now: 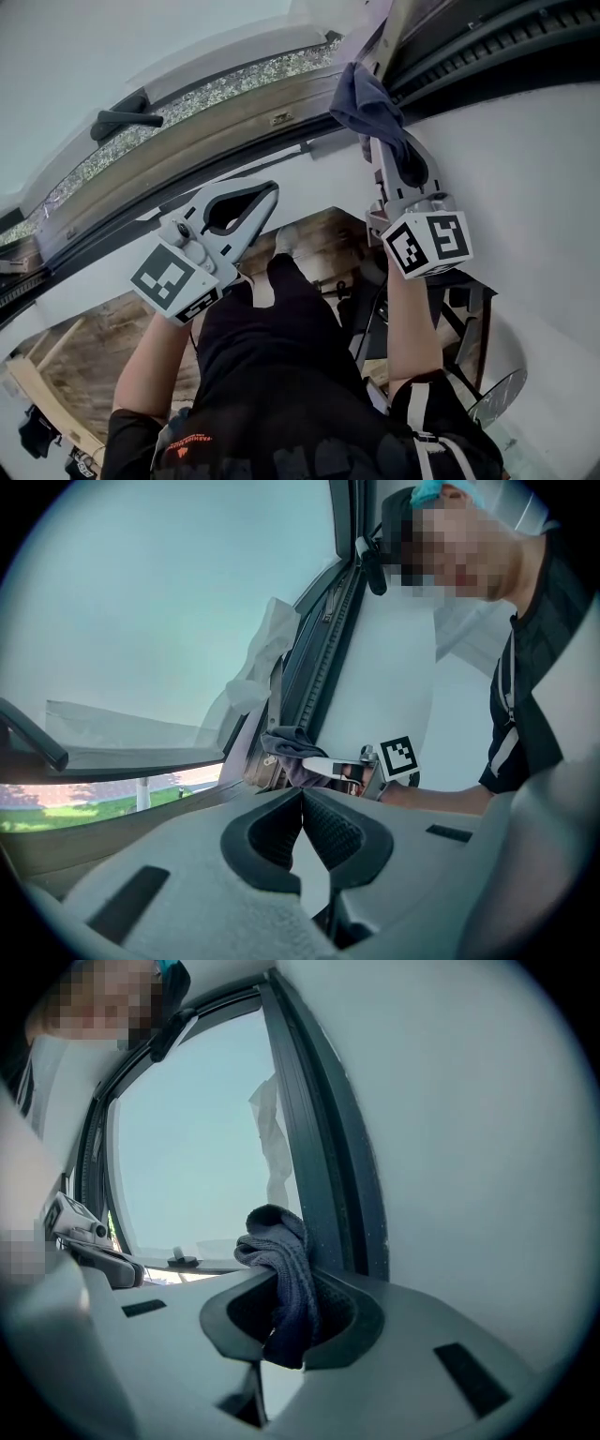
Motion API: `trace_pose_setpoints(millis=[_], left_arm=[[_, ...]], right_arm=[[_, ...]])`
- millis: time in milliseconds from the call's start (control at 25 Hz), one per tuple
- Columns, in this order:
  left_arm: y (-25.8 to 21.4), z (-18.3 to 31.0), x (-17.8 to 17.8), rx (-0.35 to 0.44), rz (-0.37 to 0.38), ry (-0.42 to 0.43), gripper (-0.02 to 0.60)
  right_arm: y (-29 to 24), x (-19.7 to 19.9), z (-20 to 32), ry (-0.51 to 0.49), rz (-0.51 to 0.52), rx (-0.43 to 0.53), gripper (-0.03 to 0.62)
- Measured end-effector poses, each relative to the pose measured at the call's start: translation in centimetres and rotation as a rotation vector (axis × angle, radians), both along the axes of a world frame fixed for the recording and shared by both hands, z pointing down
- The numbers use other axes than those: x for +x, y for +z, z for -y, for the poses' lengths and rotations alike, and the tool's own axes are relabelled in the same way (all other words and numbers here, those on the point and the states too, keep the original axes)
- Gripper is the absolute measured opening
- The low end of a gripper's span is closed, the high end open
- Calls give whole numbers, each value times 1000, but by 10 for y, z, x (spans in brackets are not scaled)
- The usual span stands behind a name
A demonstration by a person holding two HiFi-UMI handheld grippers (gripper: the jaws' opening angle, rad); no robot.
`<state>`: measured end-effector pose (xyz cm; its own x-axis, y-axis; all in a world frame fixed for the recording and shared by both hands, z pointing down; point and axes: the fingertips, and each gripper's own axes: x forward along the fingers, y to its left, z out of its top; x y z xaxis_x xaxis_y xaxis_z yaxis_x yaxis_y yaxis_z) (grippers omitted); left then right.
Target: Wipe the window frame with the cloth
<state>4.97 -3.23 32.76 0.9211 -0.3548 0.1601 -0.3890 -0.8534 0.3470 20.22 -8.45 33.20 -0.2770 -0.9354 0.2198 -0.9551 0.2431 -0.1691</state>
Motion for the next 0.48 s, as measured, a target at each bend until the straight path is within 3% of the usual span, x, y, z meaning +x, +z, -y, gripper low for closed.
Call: trace_pose_setpoints(millis=[480], left_arm=[[17, -2, 3, -21, 29, 13, 20]], right_arm=[[41, 3, 2, 23, 0, -59, 43]])
